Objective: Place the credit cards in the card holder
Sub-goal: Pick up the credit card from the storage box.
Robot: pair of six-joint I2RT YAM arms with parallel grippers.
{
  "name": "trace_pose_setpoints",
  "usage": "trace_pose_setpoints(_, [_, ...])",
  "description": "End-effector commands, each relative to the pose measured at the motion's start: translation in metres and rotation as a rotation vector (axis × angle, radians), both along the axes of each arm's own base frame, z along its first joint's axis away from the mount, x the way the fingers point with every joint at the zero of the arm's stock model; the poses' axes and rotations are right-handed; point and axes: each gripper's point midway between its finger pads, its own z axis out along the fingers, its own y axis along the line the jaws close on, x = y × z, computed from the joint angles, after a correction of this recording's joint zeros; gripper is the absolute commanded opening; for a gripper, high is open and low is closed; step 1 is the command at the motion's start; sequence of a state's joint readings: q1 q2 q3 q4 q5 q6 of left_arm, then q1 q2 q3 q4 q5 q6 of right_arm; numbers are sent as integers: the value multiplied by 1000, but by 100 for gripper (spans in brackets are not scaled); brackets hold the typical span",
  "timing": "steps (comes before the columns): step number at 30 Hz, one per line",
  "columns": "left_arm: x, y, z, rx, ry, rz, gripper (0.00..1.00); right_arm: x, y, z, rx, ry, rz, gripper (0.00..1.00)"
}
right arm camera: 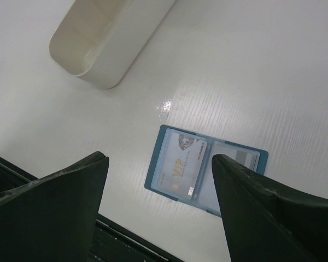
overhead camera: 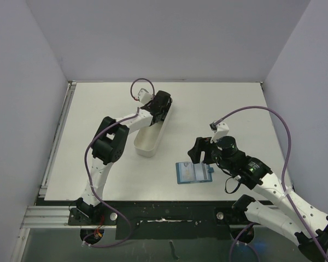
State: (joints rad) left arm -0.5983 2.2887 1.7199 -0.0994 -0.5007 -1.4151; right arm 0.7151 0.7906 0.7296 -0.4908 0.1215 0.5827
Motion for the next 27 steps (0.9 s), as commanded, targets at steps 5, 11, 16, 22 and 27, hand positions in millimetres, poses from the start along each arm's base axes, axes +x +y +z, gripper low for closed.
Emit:
trace_pose_setpoints(5, [19,9,38,24,-125,15,19,5,4,13,28,-35,4,78])
trace_pose_setpoints(11, [19,7,43,32,-134,1,16,5,4,13,33,-33,-4,78])
trace_pose_setpoints(16, [19,7,50,46,-145,-7,15,6,5,11,46,-33,-9,78])
trace_pose_setpoints(22, [16,8,58,36,-158,-7,11,3,6,8,45,-20,-2,78])
trace_pose_setpoints(27, [12,10,64,35,-173,-9,9,4,4,9,42,-27,-6,78])
